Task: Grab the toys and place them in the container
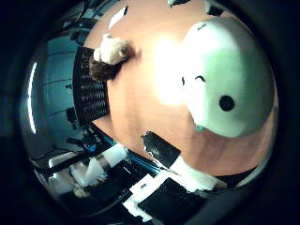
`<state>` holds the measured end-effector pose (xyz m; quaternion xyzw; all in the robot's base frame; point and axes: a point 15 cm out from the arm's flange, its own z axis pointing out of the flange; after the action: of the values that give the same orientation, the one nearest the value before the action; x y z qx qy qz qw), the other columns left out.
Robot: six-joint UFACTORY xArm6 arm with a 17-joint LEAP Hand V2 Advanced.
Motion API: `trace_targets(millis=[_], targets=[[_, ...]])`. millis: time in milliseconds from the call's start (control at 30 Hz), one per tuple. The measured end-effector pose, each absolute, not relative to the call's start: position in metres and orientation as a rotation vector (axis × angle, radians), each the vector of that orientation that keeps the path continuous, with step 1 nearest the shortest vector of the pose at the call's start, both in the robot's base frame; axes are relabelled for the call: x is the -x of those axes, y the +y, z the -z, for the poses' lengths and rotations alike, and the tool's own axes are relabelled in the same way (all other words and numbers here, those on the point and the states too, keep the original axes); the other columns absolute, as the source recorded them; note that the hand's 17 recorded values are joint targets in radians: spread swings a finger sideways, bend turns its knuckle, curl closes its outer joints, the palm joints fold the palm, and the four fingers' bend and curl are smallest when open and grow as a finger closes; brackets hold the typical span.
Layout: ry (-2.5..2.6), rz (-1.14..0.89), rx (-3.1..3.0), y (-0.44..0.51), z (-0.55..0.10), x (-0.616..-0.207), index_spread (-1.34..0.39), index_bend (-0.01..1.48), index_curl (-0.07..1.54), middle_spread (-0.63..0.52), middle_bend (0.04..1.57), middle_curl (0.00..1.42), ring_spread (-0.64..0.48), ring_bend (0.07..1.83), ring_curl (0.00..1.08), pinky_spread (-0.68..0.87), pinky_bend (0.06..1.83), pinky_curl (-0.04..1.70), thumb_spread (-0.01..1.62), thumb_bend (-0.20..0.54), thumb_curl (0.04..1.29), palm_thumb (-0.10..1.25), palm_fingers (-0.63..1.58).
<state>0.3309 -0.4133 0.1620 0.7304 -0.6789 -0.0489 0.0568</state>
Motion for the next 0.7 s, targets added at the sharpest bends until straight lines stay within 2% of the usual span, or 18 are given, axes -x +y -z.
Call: trace_targets(millis=[100, 200, 267, 333, 400, 433, 500, 633, 700], targets=[[-2.061, 0.163, -2.215, -0.418, -0.152, -0.334, -0.40, 0.16, 0.30, -0.09, 0.29, 0.37, -0.01, 0.45, 0.24, 0.36, 0.39, 0.20, 1.05, -0.022, 0.27, 0.48, 0.40], [-2.070, 0.172, -2.211, -0.420, -0.149, -0.330, -0.40, 0.17, 0.30, -0.15, 0.35, 0.39, -0.08, 0.55, 0.26, 0.29, 0.40, 0.19, 1.05, -0.018, 0.28, 0.52, 0.54], [-2.075, 0.176, -2.213, -0.421, -0.148, -0.329, -0.40, 0.18, 0.30, -0.21, 0.45, 0.43, -0.18, 0.68, 0.30, 0.14, 0.46, 0.18, 1.05, -0.008, 0.29, 0.57, 0.78], [-2.078, 0.178, -2.213, -0.421, -0.147, -0.328, -0.41, 0.20, 0.33, -0.26, 0.52, 0.48, -0.25, 0.77, 0.34, -0.09, 0.62, 0.21, 1.06, -0.010, 0.30, 0.62, 1.03], [-2.079, 0.181, -2.213, -0.421, -0.147, -0.328, -0.43, 0.25, 0.39, -0.29, 0.60, 0.54, -0.29, 0.84, 0.40, -0.25, 0.75, 0.26, 1.06, -0.009, 0.30, 0.67, 1.14], [-2.077, 0.181, -2.215, -0.421, -0.147, -0.327, -0.44, 0.31, 0.43, -0.29, 0.68, 0.58, -0.29, 0.89, 0.42, -0.31, 0.82, 0.30, 1.06, -0.009, 0.31, 0.70, 1.23], [-2.080, 0.176, -2.215, -0.421, -0.149, -0.328, -0.46, 0.45, 0.52, -0.29, 0.79, 0.64, -0.29, 0.98, 0.48, -0.35, 0.97, 0.37, 1.07, -0.006, 0.32, 0.75, 1.27], [-2.088, 0.149, -2.210, -0.421, -0.165, -0.328, -0.44, 0.71, 0.69, -0.26, 1.00, 0.74, -0.27, 1.16, 0.57, -0.31, 1.15, 0.49, 1.08, -0.006, 0.33, 0.84, 1.23], [-2.088, 0.121, -2.208, -0.420, -0.183, -0.328, -0.42, 0.79, 0.75, -0.25, 1.07, 0.77, -0.26, 1.23, 0.60, -0.29, 1.20, 0.53, 1.09, -0.007, 0.34, 0.87, 1.19]])
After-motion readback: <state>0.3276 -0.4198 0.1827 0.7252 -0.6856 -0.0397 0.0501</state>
